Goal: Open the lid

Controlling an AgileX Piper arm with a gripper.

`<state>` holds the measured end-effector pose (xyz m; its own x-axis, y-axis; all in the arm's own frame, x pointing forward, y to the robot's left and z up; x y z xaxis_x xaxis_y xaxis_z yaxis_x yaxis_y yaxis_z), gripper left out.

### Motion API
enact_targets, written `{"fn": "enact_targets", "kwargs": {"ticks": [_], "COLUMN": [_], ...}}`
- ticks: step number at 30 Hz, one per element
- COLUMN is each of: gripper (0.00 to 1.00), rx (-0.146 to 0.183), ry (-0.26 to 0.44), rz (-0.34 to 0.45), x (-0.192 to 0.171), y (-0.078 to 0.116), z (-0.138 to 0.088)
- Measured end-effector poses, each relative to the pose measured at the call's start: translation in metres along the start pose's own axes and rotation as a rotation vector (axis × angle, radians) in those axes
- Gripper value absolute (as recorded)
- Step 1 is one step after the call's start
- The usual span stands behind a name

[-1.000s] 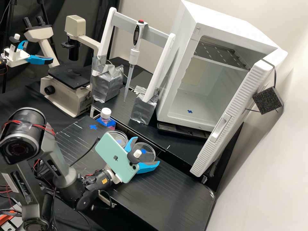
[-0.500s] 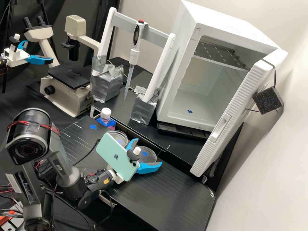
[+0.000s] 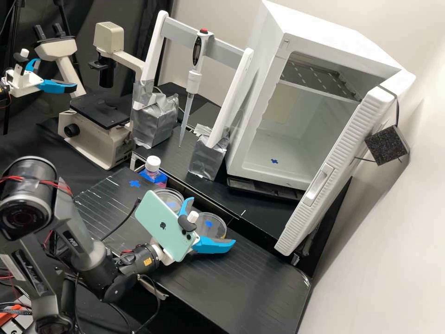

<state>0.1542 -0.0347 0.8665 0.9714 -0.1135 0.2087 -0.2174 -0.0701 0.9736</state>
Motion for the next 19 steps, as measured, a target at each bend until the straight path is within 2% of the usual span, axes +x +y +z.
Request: {"fn": "enact_targets", "kwargs": {"ticks": [3, 5, 11, 14, 16, 19], "gripper": [1.0, 1.0, 1.0, 1.0, 1.0, 1.0], "rx": [0.036, 0.042, 0.054, 0.076, 0.092, 0.089], "ry": [0.041, 0.086, 0.308, 0.403, 0.428, 0.428], "rz": [0.038, 0.057, 0.054, 0.02, -0.004, -0.03], "x": [-0.007, -0.01, -0.017, -0.019, -0.02, -0.018], "y": [0.004, 0.006, -0.003, -0.015, -0.021, -0.028], "z": [-0.01, -0.019, -0.06, -0.077, -0.083, -0.085]}}
